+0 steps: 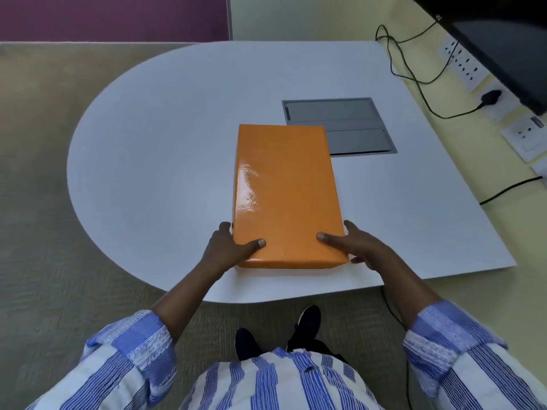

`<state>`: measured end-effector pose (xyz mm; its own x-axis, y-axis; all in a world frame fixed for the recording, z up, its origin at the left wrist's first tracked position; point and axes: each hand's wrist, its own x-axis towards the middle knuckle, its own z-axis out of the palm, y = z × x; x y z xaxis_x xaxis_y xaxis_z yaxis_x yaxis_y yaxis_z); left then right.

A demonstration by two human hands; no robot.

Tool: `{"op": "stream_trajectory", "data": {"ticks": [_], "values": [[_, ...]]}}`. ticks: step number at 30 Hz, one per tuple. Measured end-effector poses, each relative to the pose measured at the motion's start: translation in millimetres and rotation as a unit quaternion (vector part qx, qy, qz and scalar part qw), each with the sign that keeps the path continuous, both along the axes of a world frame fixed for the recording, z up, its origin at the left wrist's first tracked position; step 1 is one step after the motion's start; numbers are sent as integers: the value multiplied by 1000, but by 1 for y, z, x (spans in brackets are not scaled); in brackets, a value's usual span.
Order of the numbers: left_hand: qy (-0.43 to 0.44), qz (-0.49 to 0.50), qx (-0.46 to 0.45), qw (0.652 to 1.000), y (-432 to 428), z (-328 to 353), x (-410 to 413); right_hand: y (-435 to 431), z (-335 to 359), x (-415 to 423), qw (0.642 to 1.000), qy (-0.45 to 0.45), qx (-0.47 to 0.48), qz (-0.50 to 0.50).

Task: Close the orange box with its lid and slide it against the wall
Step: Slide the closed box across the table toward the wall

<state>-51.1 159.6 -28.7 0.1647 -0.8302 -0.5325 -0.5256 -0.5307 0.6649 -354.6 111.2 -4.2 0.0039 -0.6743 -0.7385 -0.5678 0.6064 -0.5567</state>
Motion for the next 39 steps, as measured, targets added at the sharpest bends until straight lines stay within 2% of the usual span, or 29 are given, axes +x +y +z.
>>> {"op": "stream_trajectory", "data": {"ticks": [2,5,7,9,15,18,20,21,23,24,26,28,30,34,39], "values": [[-82,-31,-89,992,-7,-2,-3,-3,0,11,993,26,-112,-23],[-204,-125,-159,958,-20,-4,-16,-9,-4,31,954,150,-240,102],[-253,-163,-157,941,-28,-6,-24,-11,-10,41,926,215,-256,174],[-279,-184,-150,930,-31,-12,-26,-10,-17,46,915,247,-251,196],[-278,-190,-141,931,-33,-16,-28,-15,-20,42,915,256,-238,203],[-205,-152,-164,953,-35,-11,-23,-18,-14,37,938,183,-252,153],[-128,-76,-189,971,-32,-10,-18,-13,-14,34,947,147,-271,88],[-95,-23,-177,979,-31,-11,-15,-11,-16,33,953,132,-270,45],[-3,75,-90,993,-33,-12,-9,-9,-19,33,969,88,-224,-48],[75,112,-41,990,-34,-13,-6,-10,-21,32,976,67,-188,-84],[270,171,53,946,-34,-11,-1,-11,-22,33,983,37,-138,-116],[370,183,97,906,-33,-10,1,-13,-22,32,983,23,-133,-126],[408,175,100,890,-33,-13,1,-14,-23,32,981,23,-145,-128],[430,178,105,879,-38,-17,-2,-17,-22,28,978,44,-167,-114],[361,190,80,909,-52,-11,-19,-41,-10,3,975,50,-193,-94]]}}
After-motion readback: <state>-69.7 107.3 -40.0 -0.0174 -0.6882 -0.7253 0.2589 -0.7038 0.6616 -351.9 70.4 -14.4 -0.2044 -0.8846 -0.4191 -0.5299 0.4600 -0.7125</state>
